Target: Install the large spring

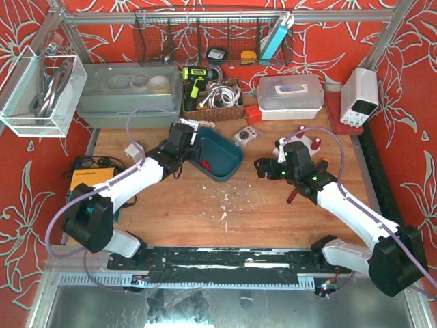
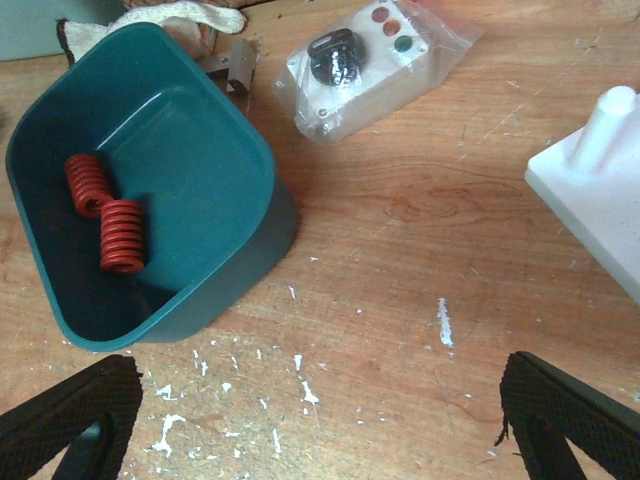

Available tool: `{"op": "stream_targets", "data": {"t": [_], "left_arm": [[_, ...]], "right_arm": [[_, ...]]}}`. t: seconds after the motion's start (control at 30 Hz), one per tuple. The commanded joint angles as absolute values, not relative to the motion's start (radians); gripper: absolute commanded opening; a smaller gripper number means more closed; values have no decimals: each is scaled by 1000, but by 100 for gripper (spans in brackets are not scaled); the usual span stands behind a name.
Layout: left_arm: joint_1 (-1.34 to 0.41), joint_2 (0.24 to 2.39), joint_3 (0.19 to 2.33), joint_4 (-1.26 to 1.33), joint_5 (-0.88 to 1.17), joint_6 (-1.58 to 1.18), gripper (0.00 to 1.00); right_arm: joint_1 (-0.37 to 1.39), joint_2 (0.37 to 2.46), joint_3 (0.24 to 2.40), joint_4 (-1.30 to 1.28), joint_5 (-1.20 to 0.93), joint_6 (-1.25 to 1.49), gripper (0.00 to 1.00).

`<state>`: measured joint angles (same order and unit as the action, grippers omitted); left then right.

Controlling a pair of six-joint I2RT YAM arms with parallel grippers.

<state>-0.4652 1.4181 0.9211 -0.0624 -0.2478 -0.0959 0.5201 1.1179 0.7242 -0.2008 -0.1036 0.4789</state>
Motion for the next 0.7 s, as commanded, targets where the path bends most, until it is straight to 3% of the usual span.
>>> {"op": "stream_targets", "data": {"t": [0.0, 0.47, 0.67], "left_arm": [[-442, 1490, 1059, -280, -214, -22, 57], [-429, 1730, 1313, -477, -172, 114, 53], [-427, 1936, 1430, -573, -132, 129, 49]], "right_arm": [[538, 1121, 717, -132, -96, 500, 99], [572, 1137, 742, -162, -32, 456, 99], [576, 1189, 735, -148, -48, 466, 99]]}}
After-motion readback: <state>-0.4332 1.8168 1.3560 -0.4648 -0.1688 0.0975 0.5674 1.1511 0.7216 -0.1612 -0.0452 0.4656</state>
